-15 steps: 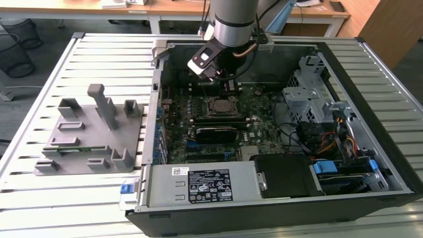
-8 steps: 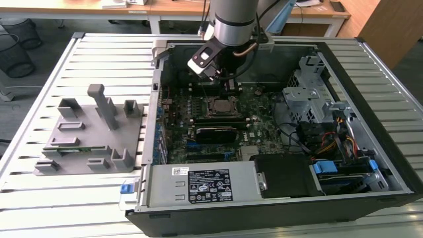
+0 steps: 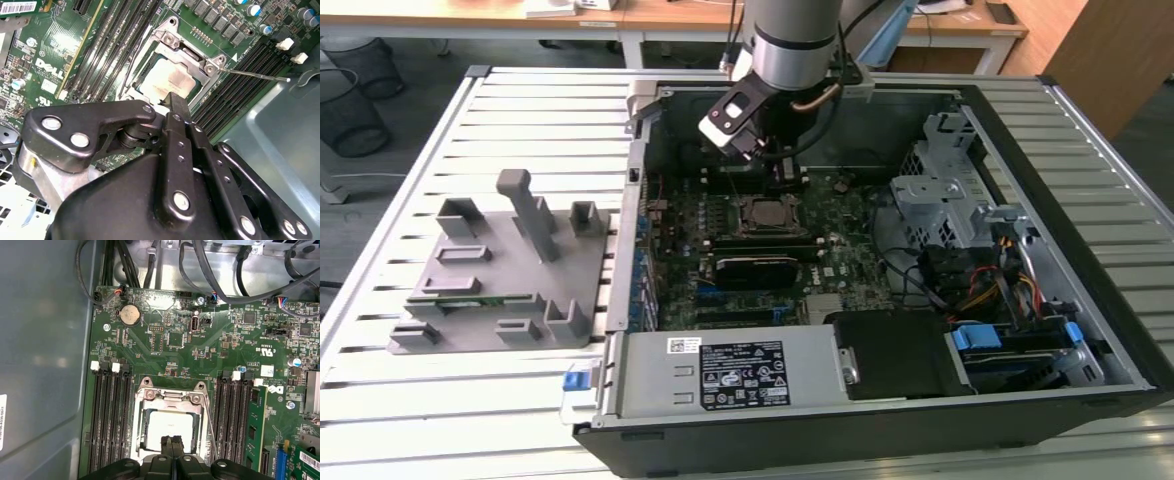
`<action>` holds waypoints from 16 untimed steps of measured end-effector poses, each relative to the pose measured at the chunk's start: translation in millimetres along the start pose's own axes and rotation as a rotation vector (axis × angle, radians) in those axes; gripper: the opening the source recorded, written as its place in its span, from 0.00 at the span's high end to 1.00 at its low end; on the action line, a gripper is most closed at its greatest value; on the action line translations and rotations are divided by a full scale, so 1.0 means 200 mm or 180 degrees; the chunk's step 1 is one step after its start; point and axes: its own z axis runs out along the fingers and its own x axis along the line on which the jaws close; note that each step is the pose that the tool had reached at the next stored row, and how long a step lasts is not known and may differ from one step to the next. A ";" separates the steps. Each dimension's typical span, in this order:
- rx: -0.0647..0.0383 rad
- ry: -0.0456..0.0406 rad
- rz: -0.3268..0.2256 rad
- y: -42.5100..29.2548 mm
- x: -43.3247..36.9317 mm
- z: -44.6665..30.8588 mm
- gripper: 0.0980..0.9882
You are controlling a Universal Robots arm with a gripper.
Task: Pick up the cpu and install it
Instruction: 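Close the cpu cover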
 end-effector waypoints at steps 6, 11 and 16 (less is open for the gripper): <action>0.0000 0.0000 0.0000 0.000 0.000 -0.005 0.99; 0.0000 0.0000 0.0000 0.000 0.000 -0.009 0.99; 0.0000 0.0000 0.0000 0.001 0.000 -0.017 0.99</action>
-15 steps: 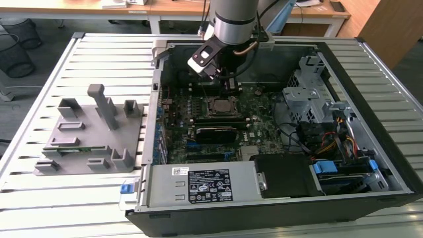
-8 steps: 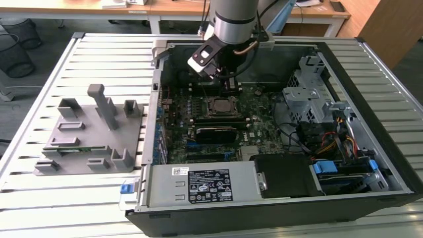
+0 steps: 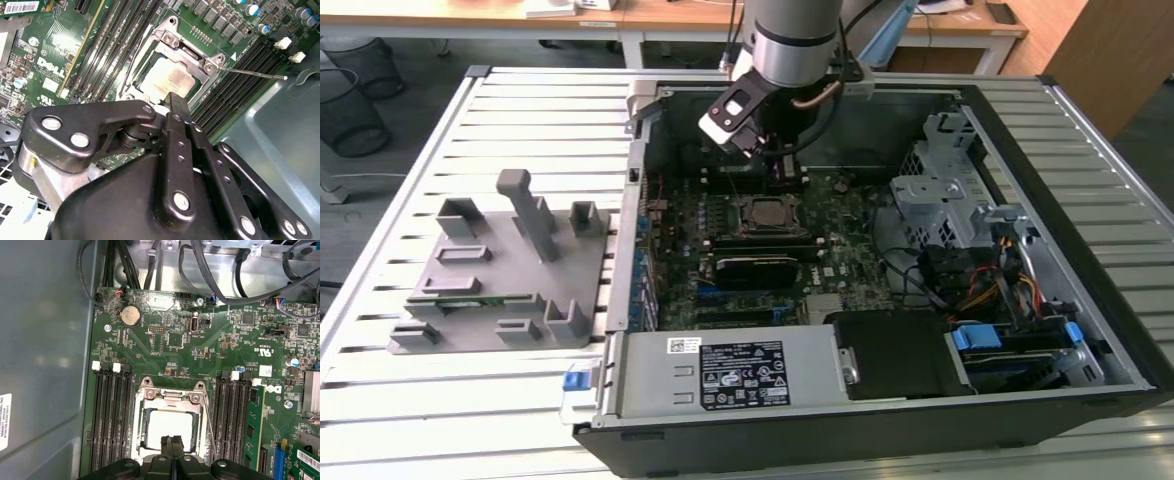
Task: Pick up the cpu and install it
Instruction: 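Close the cpu cover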
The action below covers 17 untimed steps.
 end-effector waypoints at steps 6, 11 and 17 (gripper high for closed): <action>0.0000 0.0001 0.0000 0.000 0.000 -0.010 0.99; 0.0000 0.0000 0.0000 0.000 0.000 -0.013 0.99; 0.0000 0.0000 0.0000 0.001 0.001 -0.037 0.99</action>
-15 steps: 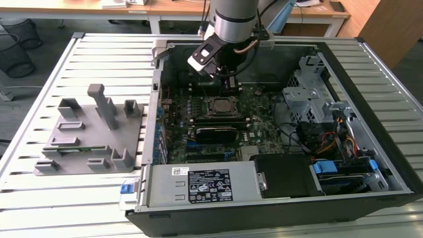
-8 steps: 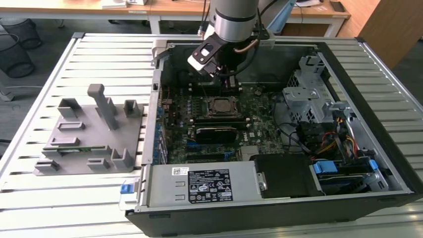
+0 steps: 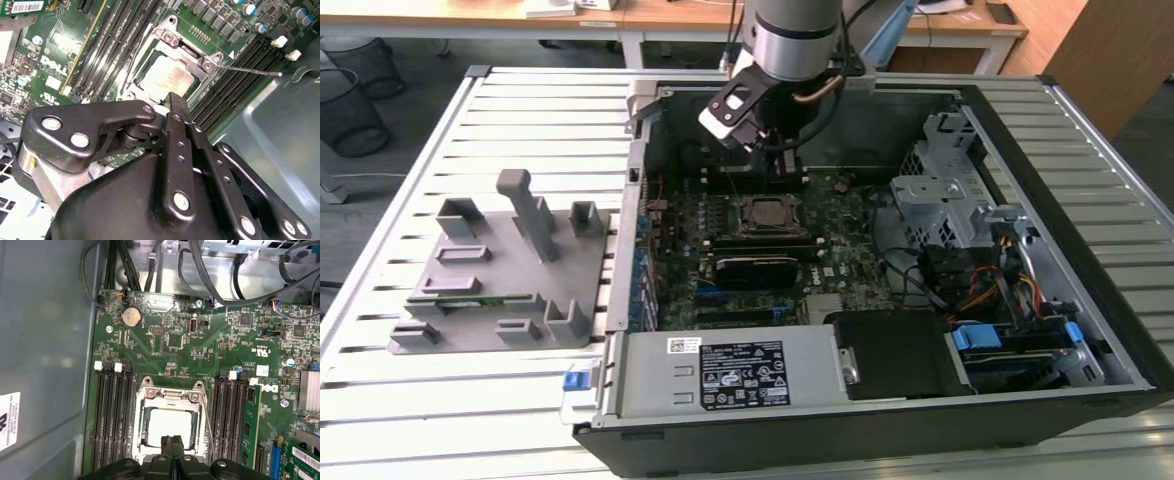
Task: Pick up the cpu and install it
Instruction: 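Close the cpu cover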
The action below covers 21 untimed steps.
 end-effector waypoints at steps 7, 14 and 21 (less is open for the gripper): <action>0.0000 0.0000 0.0000 0.000 0.001 -0.048 0.99; 0.0000 0.0000 0.0000 0.000 0.002 -0.085 0.99; 0.0000 0.0000 0.0000 0.001 0.004 -0.146 0.99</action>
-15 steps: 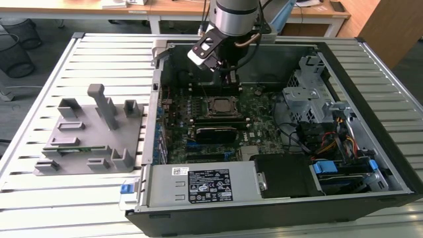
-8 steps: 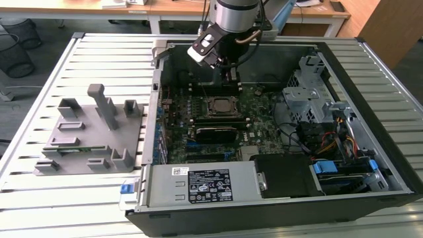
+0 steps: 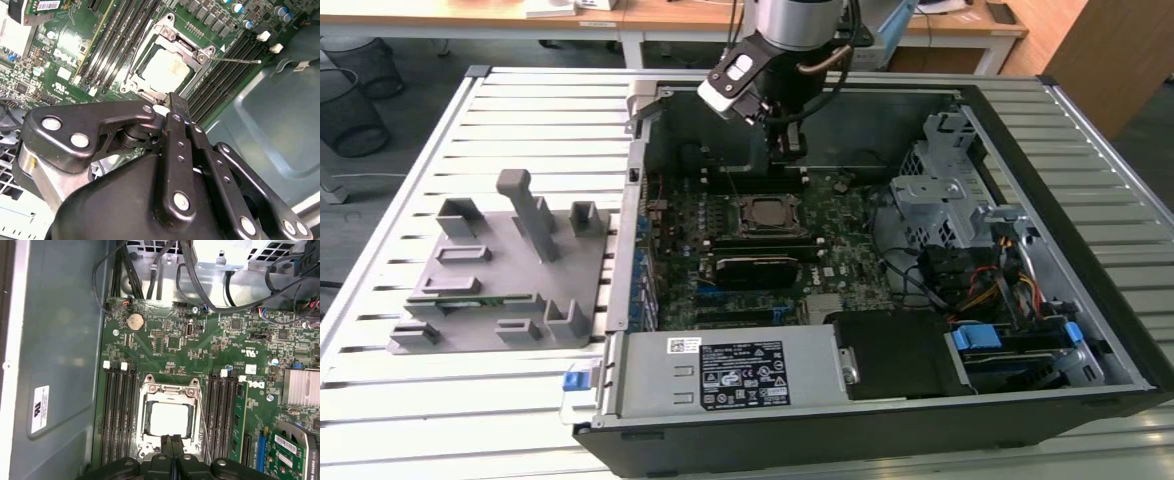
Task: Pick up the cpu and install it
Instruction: 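Close the cpu cover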
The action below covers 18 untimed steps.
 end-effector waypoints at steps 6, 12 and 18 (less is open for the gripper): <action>0.0000 0.0000 0.0000 0.000 0.001 -0.033 0.99; 0.0000 0.0000 0.0000 0.000 0.002 -0.068 0.99; 0.0001 0.0001 -0.0080 0.000 0.003 -0.091 0.99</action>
